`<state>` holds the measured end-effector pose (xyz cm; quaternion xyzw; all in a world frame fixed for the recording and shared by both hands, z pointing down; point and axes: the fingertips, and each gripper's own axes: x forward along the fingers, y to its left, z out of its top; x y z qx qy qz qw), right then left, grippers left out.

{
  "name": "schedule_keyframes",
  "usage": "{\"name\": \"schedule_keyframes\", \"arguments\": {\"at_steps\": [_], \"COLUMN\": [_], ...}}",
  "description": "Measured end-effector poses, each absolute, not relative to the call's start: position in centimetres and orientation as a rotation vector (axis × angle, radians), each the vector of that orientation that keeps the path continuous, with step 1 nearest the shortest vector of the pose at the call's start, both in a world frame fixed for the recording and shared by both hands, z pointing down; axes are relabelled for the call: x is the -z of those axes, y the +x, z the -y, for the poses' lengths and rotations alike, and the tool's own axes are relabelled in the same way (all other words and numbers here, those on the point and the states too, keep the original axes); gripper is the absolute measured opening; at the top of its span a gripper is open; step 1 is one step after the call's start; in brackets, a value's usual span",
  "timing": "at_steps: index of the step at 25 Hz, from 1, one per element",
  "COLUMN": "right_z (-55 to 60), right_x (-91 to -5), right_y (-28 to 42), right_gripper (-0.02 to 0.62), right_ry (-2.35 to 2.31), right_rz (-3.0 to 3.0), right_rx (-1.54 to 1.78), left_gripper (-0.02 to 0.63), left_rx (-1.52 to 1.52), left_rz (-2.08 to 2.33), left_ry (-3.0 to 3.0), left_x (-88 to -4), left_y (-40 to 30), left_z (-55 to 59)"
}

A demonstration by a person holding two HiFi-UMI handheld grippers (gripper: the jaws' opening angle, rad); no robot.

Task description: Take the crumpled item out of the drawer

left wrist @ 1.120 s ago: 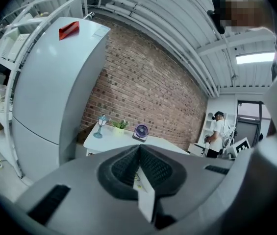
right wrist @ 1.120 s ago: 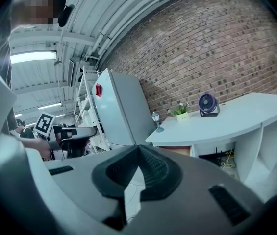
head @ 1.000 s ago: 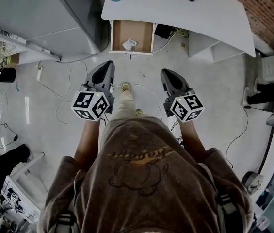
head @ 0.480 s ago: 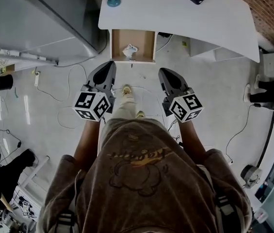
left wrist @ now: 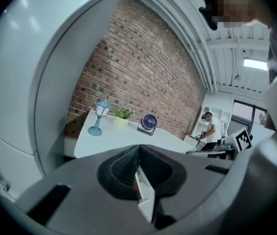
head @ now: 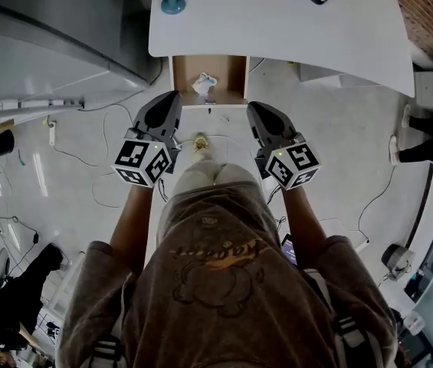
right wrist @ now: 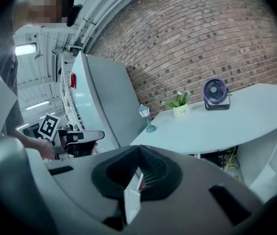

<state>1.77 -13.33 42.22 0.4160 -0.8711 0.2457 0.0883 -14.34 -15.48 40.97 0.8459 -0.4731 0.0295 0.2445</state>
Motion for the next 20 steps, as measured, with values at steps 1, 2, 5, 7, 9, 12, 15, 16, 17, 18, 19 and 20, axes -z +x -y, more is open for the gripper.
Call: {"name": "schedule_keyframes", "arguments": {"at_steps": [1, 2, 5, 7, 9, 12, 15, 16, 17, 18, 19, 20], "right_z": [13.6, 13.9, 14.9, 15.3, 15.5, 16.0, 16.9, 17.2, 17.5, 17.7, 17.9, 18.1], "right_x": [-42.6, -43.0, -44.0, -44.5, -45.1, -46.8, -48.5, -48.9, -49.3, -49.7, -50.2, -50.8], "right_y": [1.8, 1.8, 1.8, 1.7, 1.7, 1.9, 1.8, 1.8, 1.8, 1.7, 1.5, 1.2], "right_gripper": [-0.006, -0.006, -0.006, -0.006, -0.006, -0.006, -0.006, -0.006, -0.006, -0.006, -0.006, -0.006], "right_ry": [1.239, 1.240, 1.242, 1.235, 1.226, 1.209, 1.180, 1.171, 1.163, 1.154, 1.143, 1.131], "right_rz": [2.584, 2.575, 2.558, 2.554, 2.549, 2.537, 2.534, 2.534, 2.534, 2.535, 2.536, 2.539], "right_rx": [-0.734, -0.737, -0.740, -0.731, -0.722, -0.724, -0.730, -0.733, -0.736, -0.738, -0.738, -0.737], "left_gripper": [0.008, 0.008, 0.008, 0.008, 0.008, 0.008, 0.008, 0.008, 0.008, 0.008, 0.008, 0.008], "left_rx": [-0.085, -0.088, -0.103, -0.114, -0.119, -0.127, -0.133, -0.136, -0.139, -0.142, -0.145, -0.148], "left_rz": [1.286, 1.280, 1.270, 1.269, 1.271, 1.277, 1.281, 1.279, 1.278, 1.276, 1.275, 1.276], "left_ry": [2.307, 2.304, 2.297, 2.297, 2.296, 2.291, 2.281, 2.276, 2.271, 2.266, 2.262, 2.260], "left_x": [-41.4, -41.8, -43.3, -44.1, -44.9, -46.5, -48.1, -48.5, -48.9, -49.4, -50.0, -50.6], "left_y": [-14.4, -14.4, -14.5, -14.6, -14.6, -14.6, -14.4, -14.2, -14.0, -13.8, -13.7, -13.7], "left_z": [15.9, 16.3, 17.2, 17.5, 17.6, 18.2, 19.0, 19.2, 19.4, 19.5, 19.7, 19.8]}}
